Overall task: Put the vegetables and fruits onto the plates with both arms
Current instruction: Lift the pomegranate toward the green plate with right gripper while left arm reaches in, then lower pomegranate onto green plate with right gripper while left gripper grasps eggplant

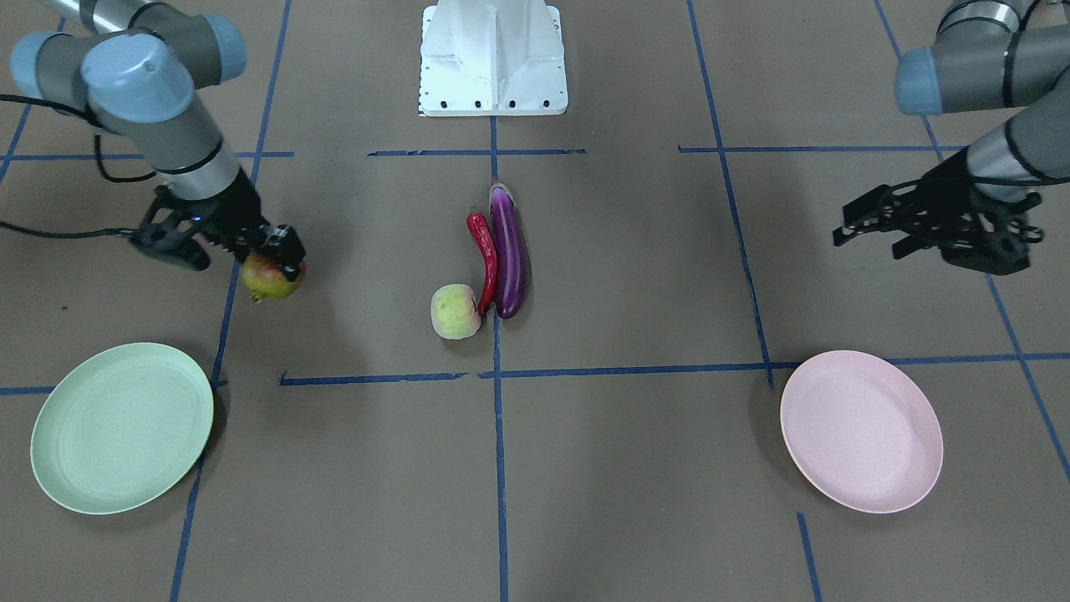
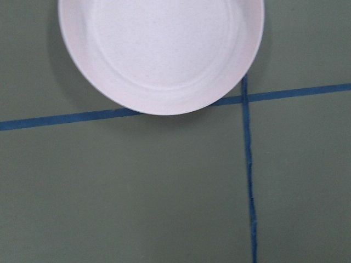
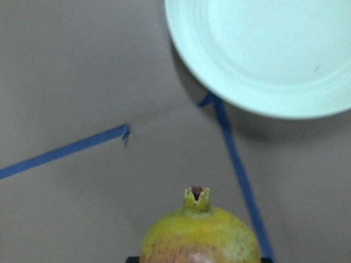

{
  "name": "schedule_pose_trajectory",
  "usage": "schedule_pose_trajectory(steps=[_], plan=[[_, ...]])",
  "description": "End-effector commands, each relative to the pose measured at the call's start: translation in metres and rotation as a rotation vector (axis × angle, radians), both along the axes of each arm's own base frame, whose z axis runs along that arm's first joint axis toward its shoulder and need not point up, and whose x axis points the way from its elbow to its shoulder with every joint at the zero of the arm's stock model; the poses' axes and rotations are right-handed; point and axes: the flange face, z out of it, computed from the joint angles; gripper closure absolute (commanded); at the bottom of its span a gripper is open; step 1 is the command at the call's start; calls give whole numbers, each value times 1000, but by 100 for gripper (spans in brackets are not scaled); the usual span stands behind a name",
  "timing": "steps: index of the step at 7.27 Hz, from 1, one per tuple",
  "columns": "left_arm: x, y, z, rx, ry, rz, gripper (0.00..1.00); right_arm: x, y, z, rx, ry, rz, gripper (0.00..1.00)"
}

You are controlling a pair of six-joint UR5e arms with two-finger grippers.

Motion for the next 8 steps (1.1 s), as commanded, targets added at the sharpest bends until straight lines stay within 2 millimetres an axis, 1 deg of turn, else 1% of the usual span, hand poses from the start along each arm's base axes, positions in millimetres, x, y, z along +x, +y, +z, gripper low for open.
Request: schedule_pose_trajectory(steps=[1,2,3,4,5,6,7,8], plan=[[81,20,-75,-27,59,19,0,66,-52,70,61,120,-57,91],[132,35,-119,-6,58,-11,0,96,-76,100,90,175,-94,91],[189,65,-140,-11,28,-59,0,115,-90,125,98,213,-122,91],[229,93,-159,11,19,-89,0,114,-101,129,91,220,-119,91],[261,113,-179,32,11,-141,0,111,-107,134,81,227,-120,89],[300,142,-190,82,-2,-147,0,107,-114,132,79,228,-117,59],[321,159,-187,106,-24,-150,0,105,-115,130,82,225,-115,1],[350,159,-196,102,-43,-135,0,106,-115,129,81,223,-116,0]])
